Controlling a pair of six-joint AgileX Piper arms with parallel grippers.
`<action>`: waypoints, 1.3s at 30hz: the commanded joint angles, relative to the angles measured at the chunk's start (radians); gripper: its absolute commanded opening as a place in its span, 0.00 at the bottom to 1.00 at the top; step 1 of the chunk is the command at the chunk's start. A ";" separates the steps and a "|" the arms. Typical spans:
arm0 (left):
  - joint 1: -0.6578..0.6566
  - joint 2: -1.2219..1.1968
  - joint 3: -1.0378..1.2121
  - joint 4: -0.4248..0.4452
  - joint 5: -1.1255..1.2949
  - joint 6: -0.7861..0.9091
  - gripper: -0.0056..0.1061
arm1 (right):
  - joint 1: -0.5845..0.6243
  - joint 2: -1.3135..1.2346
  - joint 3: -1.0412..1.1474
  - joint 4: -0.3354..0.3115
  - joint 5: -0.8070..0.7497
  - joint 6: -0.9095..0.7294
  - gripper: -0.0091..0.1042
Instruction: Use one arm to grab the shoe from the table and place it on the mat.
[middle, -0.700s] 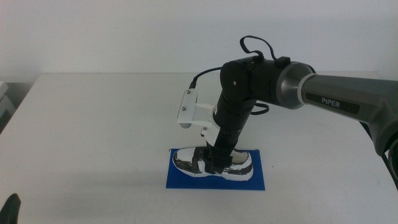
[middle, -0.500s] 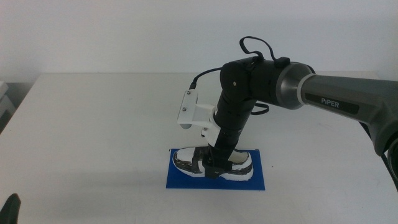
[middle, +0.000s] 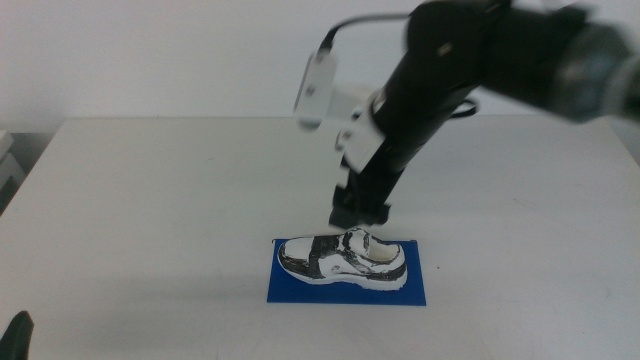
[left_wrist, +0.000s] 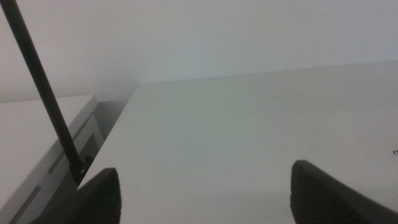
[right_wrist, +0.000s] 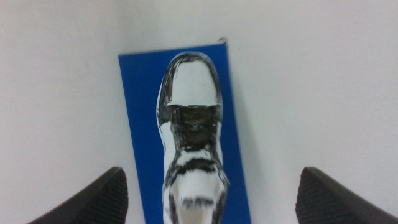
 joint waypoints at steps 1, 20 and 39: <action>-0.007 -0.026 0.003 -0.011 -0.078 -0.003 0.89 | -0.016 -0.144 0.010 0.012 -0.051 0.038 0.83; -0.007 -0.026 0.003 -0.011 -0.078 -0.003 0.89 | -0.444 -0.915 0.693 -0.180 -0.399 0.739 0.83; -0.007 -0.026 0.003 -0.011 -0.078 -0.003 0.89 | -0.556 -1.548 1.378 -0.170 -0.855 0.799 0.83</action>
